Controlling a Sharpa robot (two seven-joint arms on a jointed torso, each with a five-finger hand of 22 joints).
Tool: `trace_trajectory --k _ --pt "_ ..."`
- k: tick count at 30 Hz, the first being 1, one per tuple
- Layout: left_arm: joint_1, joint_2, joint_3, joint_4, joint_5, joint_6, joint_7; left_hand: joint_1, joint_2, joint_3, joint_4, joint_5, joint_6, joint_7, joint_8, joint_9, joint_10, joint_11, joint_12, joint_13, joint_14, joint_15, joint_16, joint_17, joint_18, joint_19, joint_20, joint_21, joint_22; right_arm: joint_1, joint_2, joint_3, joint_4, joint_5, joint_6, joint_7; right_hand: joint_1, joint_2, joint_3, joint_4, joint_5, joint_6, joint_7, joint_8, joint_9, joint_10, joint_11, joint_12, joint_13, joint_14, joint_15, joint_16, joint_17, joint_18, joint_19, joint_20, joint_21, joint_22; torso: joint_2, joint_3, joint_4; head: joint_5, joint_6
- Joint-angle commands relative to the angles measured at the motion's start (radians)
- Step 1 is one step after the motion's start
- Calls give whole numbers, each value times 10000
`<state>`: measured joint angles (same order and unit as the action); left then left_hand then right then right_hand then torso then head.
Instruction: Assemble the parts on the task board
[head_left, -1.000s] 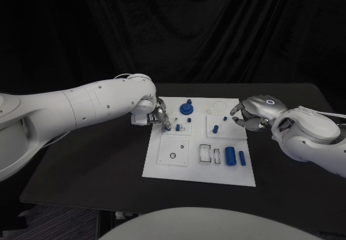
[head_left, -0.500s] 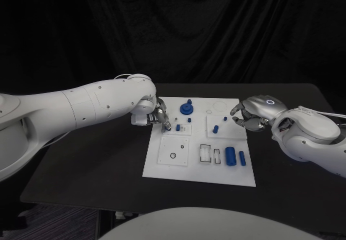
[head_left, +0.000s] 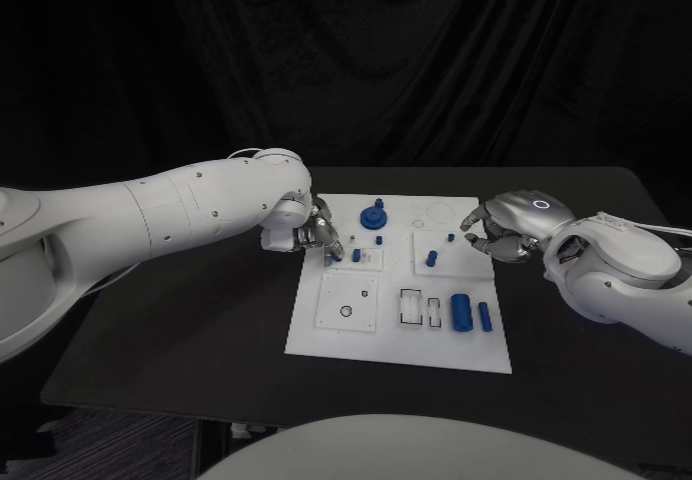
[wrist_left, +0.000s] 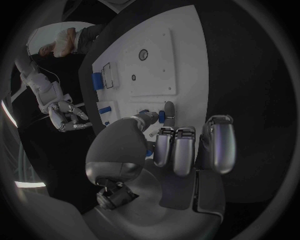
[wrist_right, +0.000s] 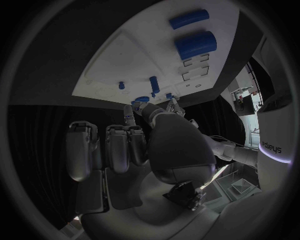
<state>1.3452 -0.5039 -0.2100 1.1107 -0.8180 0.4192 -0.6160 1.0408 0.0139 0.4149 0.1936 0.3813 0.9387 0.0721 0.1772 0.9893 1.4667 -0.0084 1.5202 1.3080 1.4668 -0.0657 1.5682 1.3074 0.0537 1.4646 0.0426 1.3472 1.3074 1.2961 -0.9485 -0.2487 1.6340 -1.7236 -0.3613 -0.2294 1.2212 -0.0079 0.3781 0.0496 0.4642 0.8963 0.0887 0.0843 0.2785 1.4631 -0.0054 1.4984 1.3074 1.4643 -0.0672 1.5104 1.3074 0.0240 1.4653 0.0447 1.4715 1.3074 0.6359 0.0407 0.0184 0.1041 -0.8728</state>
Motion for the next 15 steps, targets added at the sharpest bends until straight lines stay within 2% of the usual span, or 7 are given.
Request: trace_trajectory --k 1,6,15 --pt "-66 13 -15 23 -14 181 79 -426 -17 -376 288 -496 -31 71 -287 -292 616 121 -47 2255 1040 129 26 2634 -37 108 126 -74 1964 -21 -6 6 -3 -28 7 -165 -19 85 52 22 57 54 15 -68 -10 481 -54 -41 1850 819 -66 -29 1463 27 548 -74 -26 2281 -3 1 -2 -18 2" --pt "-72 -2 -15 21 -14 179 92 -765 77 -746 556 -611 60 100 -459 -520 604 155 -55 2250 1040 162 26 2634 -28 90 167 -107 1957 -22 -3 6 -7 -28 24 -168 -19 85 52 22 57 54 15 -68 -10 481 -54 -41 1850 819 -66 -29 1463 27 548 -74 -26 2281 0 -1 11 -19 2" --pt "-80 -35 -15 18 -14 178 117 -939 76 -995 689 -650 91 112 -553 -633 587 173 -69 2242 1040 181 26 2634 -22 72 189 -136 1950 -24 7 6 -19 -28 61 -166 -19 85 52 22 57 54 15 -68 -10 481 -54 -41 1850 819 -66 -29 1463 27 548 -74 -26 2281 4 -5 13 2 2"
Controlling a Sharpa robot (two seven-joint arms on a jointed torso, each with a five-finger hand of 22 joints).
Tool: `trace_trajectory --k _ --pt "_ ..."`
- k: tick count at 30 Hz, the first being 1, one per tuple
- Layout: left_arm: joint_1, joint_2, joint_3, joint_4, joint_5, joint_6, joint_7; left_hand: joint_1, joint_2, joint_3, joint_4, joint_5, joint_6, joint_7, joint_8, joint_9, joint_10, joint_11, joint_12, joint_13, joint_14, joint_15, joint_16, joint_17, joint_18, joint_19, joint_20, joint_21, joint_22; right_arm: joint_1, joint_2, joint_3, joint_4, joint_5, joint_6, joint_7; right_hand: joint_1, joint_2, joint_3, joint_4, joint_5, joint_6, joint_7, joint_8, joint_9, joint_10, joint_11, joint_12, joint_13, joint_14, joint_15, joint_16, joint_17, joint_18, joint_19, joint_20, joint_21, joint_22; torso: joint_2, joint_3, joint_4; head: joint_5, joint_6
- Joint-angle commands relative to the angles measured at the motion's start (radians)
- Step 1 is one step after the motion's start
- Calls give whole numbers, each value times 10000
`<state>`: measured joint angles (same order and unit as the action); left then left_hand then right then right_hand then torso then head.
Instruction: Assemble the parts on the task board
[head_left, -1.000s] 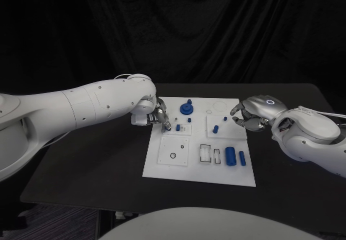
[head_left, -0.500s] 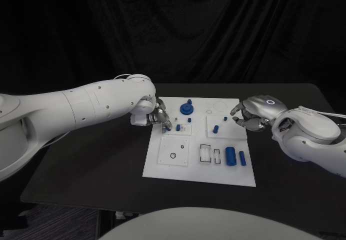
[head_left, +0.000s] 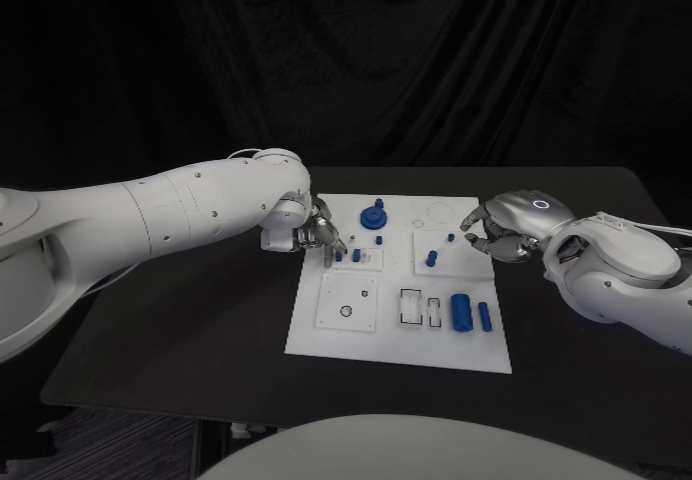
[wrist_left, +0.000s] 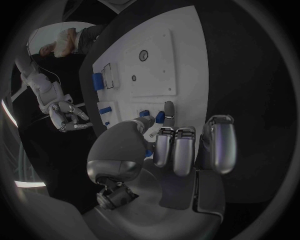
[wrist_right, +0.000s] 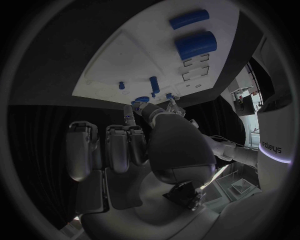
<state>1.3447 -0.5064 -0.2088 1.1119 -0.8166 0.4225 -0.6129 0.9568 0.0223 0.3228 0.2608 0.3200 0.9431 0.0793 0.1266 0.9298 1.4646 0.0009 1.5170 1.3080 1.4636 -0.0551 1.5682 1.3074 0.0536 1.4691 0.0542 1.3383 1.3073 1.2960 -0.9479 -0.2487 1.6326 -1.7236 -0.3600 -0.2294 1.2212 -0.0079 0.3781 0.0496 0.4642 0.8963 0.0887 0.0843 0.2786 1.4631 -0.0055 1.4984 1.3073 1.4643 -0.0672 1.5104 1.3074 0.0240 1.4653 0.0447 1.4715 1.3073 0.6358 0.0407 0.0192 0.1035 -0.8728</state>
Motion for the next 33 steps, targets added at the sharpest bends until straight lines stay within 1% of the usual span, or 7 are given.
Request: trace_trajectory --k 1,14,16,18,20,22,33 --pt "-76 -14 -27 7 -27 138 92 -118 8 -97 39 -38 55 41 -55 -49 605 81 -40 2239 1072 76 26 2634 -19 21 75 -58 1947 -24 2 6 -7 -28 54 -166 -19 85 52 22 57 54 15 -68 -11 481 -53 -41 1850 818 -66 -29 1463 27 548 -74 -27 2282 4 -5 7 6 2" --pt "-84 -157 -27 129 -27 -160 415 -97 25 -217 27 60 85 36 -96 -100 592 79 -51 2233 1072 79 26 2634 -14 10 82 -72 1944 -42 0 6 -10 -28 101 -173 -19 85 52 22 57 54 15 -68 -11 481 -53 -41 1850 818 -66 -29 1463 27 548 -74 -27 2282 5 -5 4 32 2" --pt "-84 -221 -27 203 -27 -295 584 -243 -51 -530 154 -581 2 66 -114 -103 591 102 -50 2234 1072 98 26 2634 -16 5 98 -71 1945 -44 -9 6 -7 -28 107 -177 -19 85 52 22 57 54 15 -68 -11 481 -53 -41 1850 818 -66 -29 1463 27 548 -74 -27 2282 4 -2 7 33 2" --pt "-85 -302 -27 297 -27 -416 774 -491 -87 -1150 261 -1556 -48 85 -89 -92 581 127 -58 2227 1072 121 26 2634 -12 -8 121 -83 1941 -47 -25 6 0 -28 114 -181 -19 85 52 22 57 54 15 -68 -11 481 -53 -41 1850 818 -66 -29 1463 27 548 -74 -27 2282 9 -4 11 39 2" --pt "-85 -401 -27 408 -27 -572 992 -853 0 -1647 290 -2168 -55 91 -61 -91 566 138 -74 2217 1072 133 26 2634 -9 -17 134 -92 1938 -48 -37 6 6 -28 121 -186 -19 85 52 22 57 54 15 -68 -11 481 -53 -41 1850 818 -66 -29 1463 27 548 -74 -27 2282 7 -7 9 42 2" --pt "-85 -505 -27 528 -27 -769 1215 -1275 42 -2233 307 -2455 -26 88 -11 -82 562 137 -76 2215 1072 134 26 2634 -8 -22 141 -91 1938 -49 -46 6 11 -28 124 -189 -19 85 52 22 57 54 15 -68 -11 481 -53 -41 1850 818 -66 -29 1463 27 548 -74 -27 2282 3 -4 3 47 2" --pt "-79 -1414 -27 1572 -483 -2548 2581 -1315 364 -3515 309 -2640 244 -26 427 140 661 44 40 2288 1072 63 26 2634 -46 70 87 117 1993 -51 -149 6 71 -28 89 -199 -19 85 52 22 57 54 15 -68 -11 481 -53 -41 1850 818 -66 -29 1463 27 548 -74 -27 2282 3 -3 -10 24 2"
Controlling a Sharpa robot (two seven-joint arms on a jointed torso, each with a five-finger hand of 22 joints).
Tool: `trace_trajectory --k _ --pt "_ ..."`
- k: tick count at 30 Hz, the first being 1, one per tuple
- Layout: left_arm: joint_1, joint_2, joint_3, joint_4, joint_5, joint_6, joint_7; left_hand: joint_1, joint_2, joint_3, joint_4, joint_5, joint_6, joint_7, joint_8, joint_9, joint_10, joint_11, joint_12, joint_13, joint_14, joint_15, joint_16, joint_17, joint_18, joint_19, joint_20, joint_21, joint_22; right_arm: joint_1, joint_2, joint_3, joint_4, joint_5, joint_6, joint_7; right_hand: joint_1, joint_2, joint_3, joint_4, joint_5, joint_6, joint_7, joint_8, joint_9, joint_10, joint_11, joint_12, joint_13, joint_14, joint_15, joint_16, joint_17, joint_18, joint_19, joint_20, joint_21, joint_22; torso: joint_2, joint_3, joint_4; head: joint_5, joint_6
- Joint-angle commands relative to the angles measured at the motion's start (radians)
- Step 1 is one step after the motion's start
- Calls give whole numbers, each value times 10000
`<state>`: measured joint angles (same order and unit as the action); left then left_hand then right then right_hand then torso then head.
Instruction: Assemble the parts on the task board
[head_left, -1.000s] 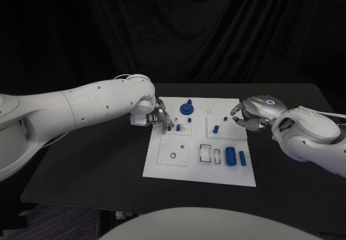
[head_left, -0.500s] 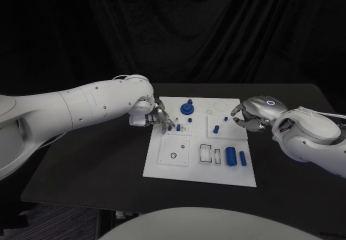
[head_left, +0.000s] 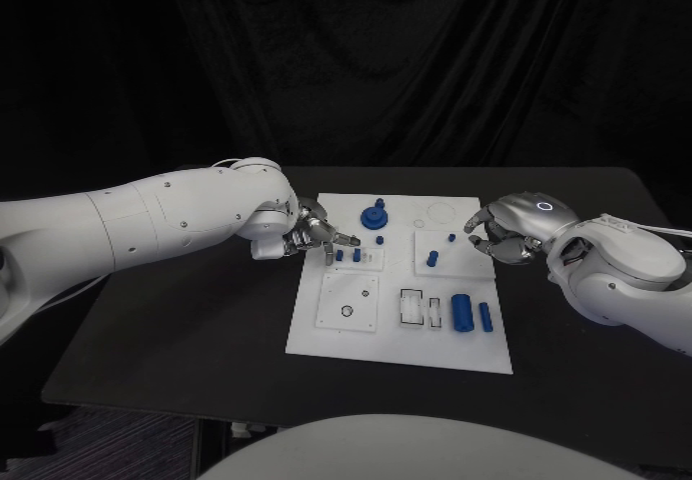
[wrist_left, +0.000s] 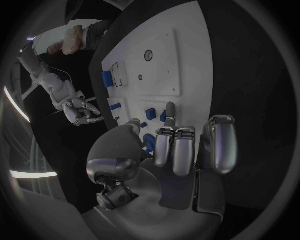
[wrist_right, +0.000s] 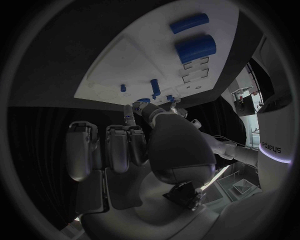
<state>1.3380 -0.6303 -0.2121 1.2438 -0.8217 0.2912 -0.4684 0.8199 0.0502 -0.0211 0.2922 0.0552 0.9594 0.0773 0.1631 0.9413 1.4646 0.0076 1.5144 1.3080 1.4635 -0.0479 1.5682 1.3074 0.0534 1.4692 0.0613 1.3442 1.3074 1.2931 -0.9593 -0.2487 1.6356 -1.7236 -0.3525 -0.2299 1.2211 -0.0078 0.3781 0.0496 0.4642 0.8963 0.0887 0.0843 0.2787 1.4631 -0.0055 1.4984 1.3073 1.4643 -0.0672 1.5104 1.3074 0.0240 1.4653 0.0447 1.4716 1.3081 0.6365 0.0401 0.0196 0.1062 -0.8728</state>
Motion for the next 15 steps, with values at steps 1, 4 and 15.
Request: trace_trajectory --k 1,4,15 --pt "-7 -272 6 359 -594 -1416 1304 71 119 -129 -3 12 89 -14 96 46 660 -31 65 2287 1073 -15 26 2634 -45 73 10 63 1994 -21 -47 6 48 -28 7 -196 -19 85 52 22 57 54 15 -68 -12 481 -53 -41 1850 819 -66 -29 1463 27 548 -74 -27 2274 -6 3 -10 -24 2" --pt "41 -629 6 737 -1090 -2030 1935 322 281 -410 -7 149 151 -77 350 210 704 -85 115 2319 1073 -64 26 2634 -61 115 -36 145 2014 -21 -88 6 74 -28 -20 -202 -40 90 63 17 51 55 16 -72 -18 480 -50 -45 1846 821 -63 -25 1471 27 548 -70 -28 2274 -4 2 3 -51 2" --pt "320 -1438 6 1468 -3580 -4920 5316 3424 160 -1301 -102 2609 -890 -159 2522 2398 81 -104 -572 1882 1073 -46 26 2634 50 -278 -46 -355 1870 -20 -180 7 113 -28 -90 -216 -40 90 63 17 51 55 16 -72 -18 480 -50 -45 1846 821 -63 -25 1471 27 548 -70 -28 2274 -10 6 8 58 2"
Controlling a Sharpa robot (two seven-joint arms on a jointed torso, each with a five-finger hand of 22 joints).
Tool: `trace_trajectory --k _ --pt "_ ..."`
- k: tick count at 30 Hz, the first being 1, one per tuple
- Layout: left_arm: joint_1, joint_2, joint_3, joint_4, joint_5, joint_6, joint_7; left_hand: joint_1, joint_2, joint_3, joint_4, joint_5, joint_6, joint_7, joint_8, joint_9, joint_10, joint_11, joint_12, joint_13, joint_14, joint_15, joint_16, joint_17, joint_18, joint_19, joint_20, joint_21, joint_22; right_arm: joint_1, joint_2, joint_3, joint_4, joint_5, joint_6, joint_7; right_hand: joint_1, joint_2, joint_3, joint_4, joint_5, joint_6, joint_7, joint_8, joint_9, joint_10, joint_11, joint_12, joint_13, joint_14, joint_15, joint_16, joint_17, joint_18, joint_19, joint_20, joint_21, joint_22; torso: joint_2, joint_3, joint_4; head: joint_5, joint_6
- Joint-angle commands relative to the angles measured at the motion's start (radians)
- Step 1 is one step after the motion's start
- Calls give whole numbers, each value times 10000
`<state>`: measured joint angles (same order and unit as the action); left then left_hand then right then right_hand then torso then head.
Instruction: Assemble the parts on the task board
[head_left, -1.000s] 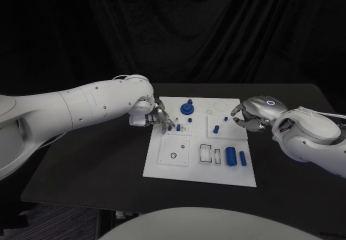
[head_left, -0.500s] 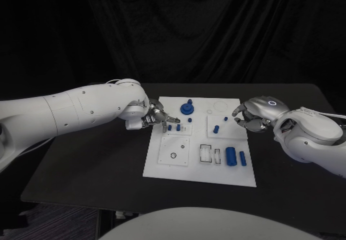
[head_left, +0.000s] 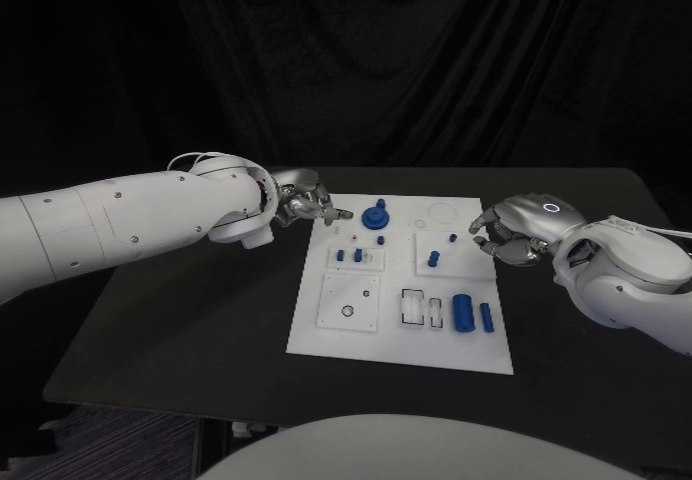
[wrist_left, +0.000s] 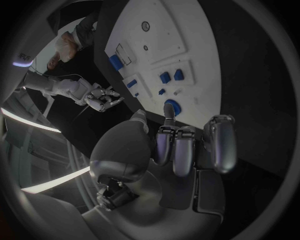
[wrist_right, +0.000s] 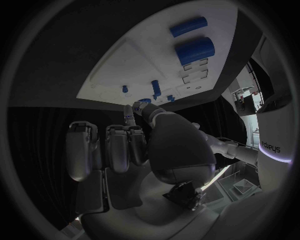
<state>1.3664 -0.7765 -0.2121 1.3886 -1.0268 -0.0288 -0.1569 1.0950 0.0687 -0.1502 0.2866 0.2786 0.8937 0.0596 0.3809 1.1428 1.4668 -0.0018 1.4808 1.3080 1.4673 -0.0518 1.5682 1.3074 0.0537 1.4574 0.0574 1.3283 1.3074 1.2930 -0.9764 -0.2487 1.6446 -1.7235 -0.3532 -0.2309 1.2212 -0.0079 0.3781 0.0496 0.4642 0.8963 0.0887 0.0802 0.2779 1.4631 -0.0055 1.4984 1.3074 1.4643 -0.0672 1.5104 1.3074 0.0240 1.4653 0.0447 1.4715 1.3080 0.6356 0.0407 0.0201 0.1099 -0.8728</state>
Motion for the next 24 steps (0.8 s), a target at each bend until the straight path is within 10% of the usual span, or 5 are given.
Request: trace_trajectory --k 1,6,7,14,24 --pt "41 46 6 -16 -1676 -1819 2501 1220 -42 30 -79 474 -550 90 441 546 -554 59 -885 1485 1035 74 26 2634 105 -366 22 -481 1794 -19 -3 7 19 -29 -91 -202 -46 85 60 17 50 61 17 -29 -9 479 -50 -47 1844 821 -63 -23 1474 28 546 -70 -33 2274 -1 0 3 18 2" --pt "47 455 5 -456 -3124 -2239 4070 4586 -166 2211 -695 -721 -1383 583 -419 -680 -6078 595 -6813 -2221 -232 615 -1032 1929 323 -1973 473 -1996 1361 -19 43 7 -10 -29 -198 -133 -46 84 60 17 50 61 17 -28 -9 479 -50 -46 1844 821 -62 -24 1473 28 546 -70 -32 2274 11 -22 -16 5 2" --pt "44 536 5 -543 -3343 -2283 4230 4682 -439 2546 -547 -329 -1542 669 -710 -1110 -6470 669 -7597 -2856 -476 720 -1160 1826 371 -2259 503 -2191 1291 -20 50 7 -15 -29 -213 -121 -49 81 59 16 51 66 16 -26 -8 481 -50 -44 1847 820 -62 -27 1467 26 549 -70 -25 2276 14 -27 -18 8 2" --pt "-127 1475 5 -1529 -5453 -2760 5072 4892 -1768 4501 -241 -367 -1307 221 -3037 -5065 -6826 385 -10774 -6725 -531 477 -1384 1189 245 -1365 531 -752 1588 -22 113 7 -66 -29 -299 -33 -49 81 59 16 51 66 16 -26 -8 481 -50 -44 1847 820 -62 -27 1467 26 549 -70 -25 2276 18 -18 -40 14 2" --pt "-376 2404 7 -2373 -6593 -2716 4949 4380 -2174 4706 -678 -602 -1069 -720 -3169 -7408 -7059 315 -12096 -9168 -768 215 -2302 -207 179 -829 325 -554 1663 -22 158 7 -99 -29 -327 -1 -51 74 57 13 57 73 16 -23 -7 485 -50 -39 1852 822 -62 -22 1477 26 551 -70 -23 2277 19 2 -29 -46 2"
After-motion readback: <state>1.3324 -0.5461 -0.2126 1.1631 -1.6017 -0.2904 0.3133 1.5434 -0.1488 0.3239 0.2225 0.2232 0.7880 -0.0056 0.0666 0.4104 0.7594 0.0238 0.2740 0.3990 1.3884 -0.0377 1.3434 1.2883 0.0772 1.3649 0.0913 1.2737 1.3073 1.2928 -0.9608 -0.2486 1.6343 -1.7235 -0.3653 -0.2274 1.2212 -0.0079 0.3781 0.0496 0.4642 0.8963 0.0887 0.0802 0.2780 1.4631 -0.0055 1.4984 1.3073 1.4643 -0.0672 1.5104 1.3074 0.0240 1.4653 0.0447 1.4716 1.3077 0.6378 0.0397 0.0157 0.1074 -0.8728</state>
